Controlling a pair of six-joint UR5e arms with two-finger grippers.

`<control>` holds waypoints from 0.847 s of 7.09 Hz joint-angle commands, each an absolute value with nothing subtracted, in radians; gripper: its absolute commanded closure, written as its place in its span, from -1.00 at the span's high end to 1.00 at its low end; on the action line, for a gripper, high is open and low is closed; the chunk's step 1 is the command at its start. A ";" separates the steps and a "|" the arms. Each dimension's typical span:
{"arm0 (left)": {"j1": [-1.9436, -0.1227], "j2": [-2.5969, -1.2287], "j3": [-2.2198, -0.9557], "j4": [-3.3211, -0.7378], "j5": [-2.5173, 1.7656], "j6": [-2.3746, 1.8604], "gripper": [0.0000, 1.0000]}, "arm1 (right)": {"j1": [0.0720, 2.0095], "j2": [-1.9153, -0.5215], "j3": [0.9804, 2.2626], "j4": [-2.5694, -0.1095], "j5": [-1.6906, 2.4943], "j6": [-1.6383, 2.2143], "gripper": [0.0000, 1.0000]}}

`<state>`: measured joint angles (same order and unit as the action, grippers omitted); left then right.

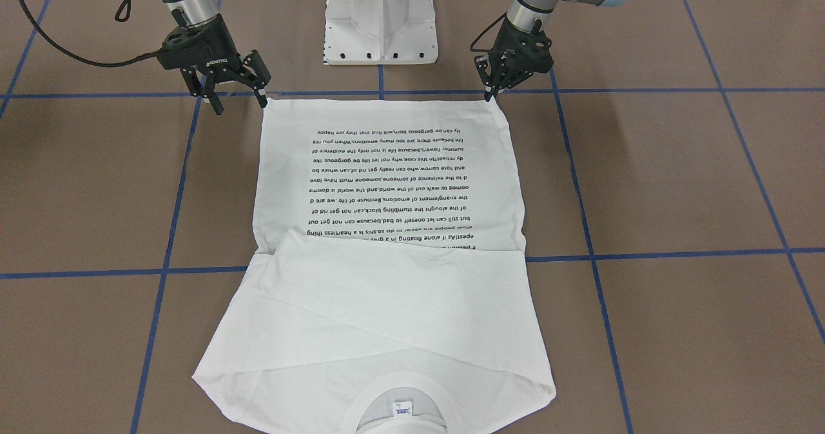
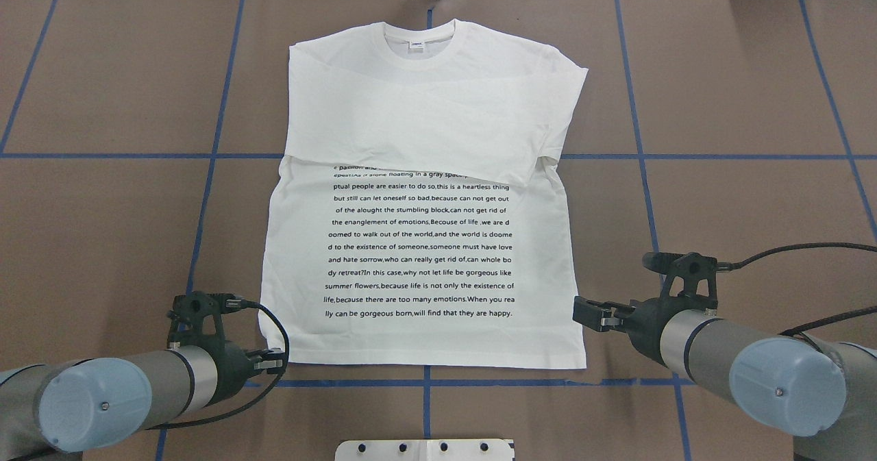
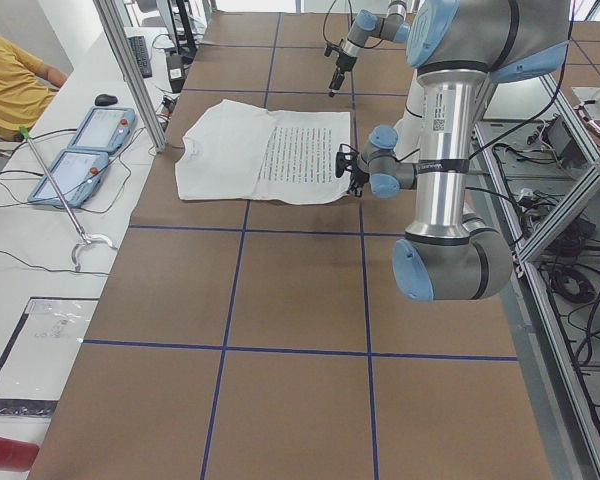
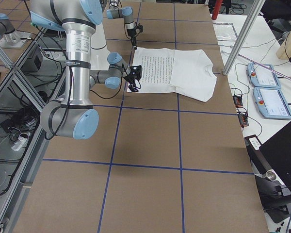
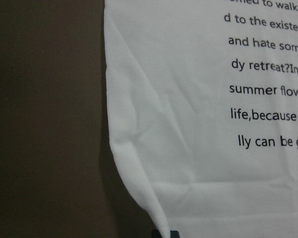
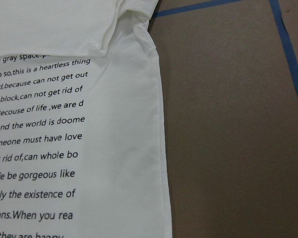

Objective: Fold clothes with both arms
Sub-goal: 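Grasp the hem corners with both grippers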

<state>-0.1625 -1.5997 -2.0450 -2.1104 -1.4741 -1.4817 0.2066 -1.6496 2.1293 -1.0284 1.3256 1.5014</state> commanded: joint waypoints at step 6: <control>-0.179 -1.606 -2.074 -2.114 -1.482 -1.485 -1.00 | 0.069 -1.410 2.045 -1.394 1.232 1.858 0.48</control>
<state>-0.1794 -1.6059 -2.0727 -2.1137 -1.4806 -1.4841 0.0800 -1.4439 2.0788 -1.3904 1.2465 1.8360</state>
